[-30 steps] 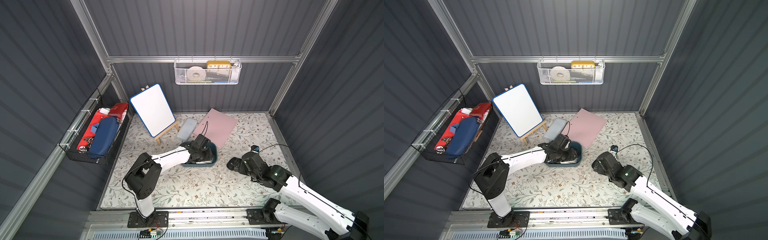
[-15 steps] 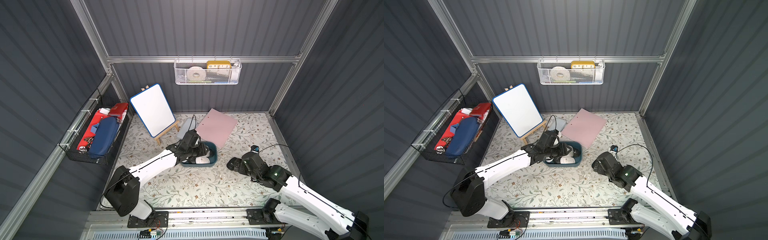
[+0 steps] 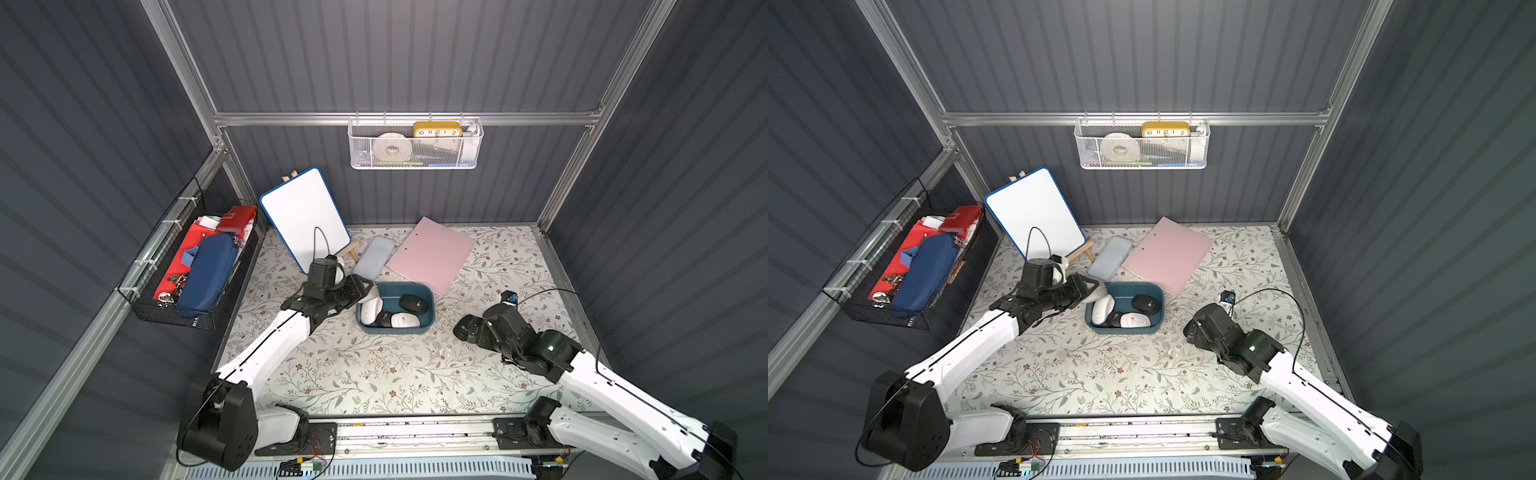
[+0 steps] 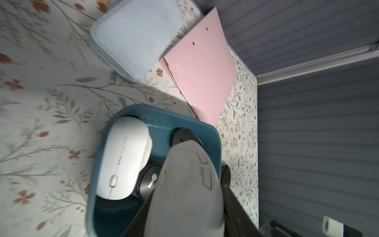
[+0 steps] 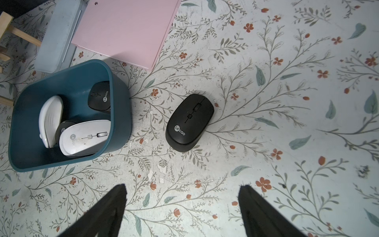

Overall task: Take out the mouse from the storage box
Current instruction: Place the mouse at the center of the board.

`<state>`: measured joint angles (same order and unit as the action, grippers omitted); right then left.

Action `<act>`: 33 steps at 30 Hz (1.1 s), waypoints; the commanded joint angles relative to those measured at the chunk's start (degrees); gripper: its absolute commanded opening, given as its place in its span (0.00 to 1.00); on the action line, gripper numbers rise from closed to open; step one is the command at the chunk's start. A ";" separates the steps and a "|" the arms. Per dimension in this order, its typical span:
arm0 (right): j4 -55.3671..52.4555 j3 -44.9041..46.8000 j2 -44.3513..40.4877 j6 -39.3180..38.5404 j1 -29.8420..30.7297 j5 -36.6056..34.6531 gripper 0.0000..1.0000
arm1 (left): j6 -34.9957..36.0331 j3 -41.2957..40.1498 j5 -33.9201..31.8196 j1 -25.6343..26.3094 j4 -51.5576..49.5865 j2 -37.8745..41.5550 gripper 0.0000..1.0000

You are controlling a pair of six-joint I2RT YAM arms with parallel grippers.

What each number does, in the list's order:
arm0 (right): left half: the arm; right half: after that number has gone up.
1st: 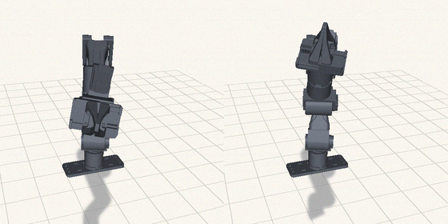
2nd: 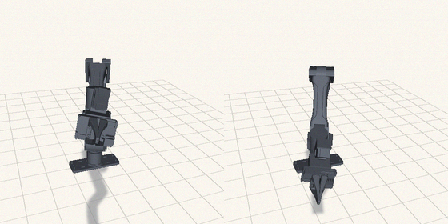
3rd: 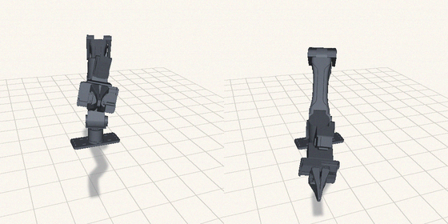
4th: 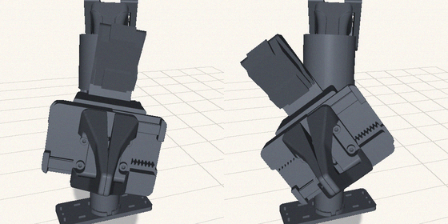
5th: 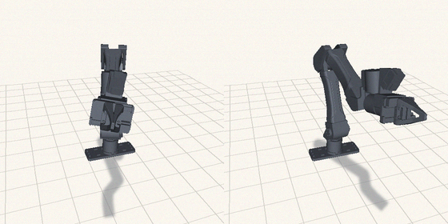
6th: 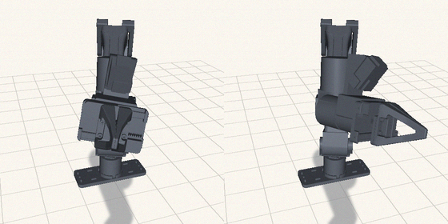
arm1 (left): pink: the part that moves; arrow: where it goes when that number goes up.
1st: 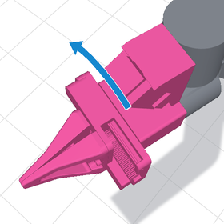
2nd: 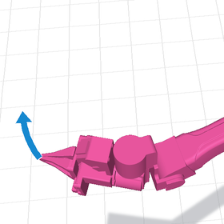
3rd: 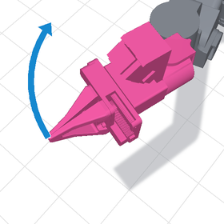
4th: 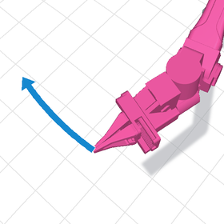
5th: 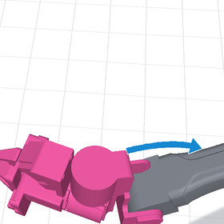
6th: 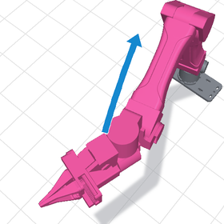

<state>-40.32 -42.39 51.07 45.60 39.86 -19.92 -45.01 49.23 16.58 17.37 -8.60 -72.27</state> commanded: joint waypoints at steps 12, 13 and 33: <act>0.25 0.27 0.44 0.63 0.27 0.72 0.89 | -7.90 -18.17 12.05 -17.99 18.10 4.18 0.39; 0.30 0.24 0.44 0.63 0.29 0.81 0.90 | -8.14 -18.78 11.64 -18.30 18.95 3.68 0.39; 0.52 -0.13 1.60 0.87 0.47 1.20 0.89 | -12.03 -26.51 8.65 -19.47 33.57 -8.38 0.45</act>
<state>-40.18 -42.39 52.31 46.06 39.92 -18.44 -56.36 23.49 25.28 -1.87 21.32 -80.03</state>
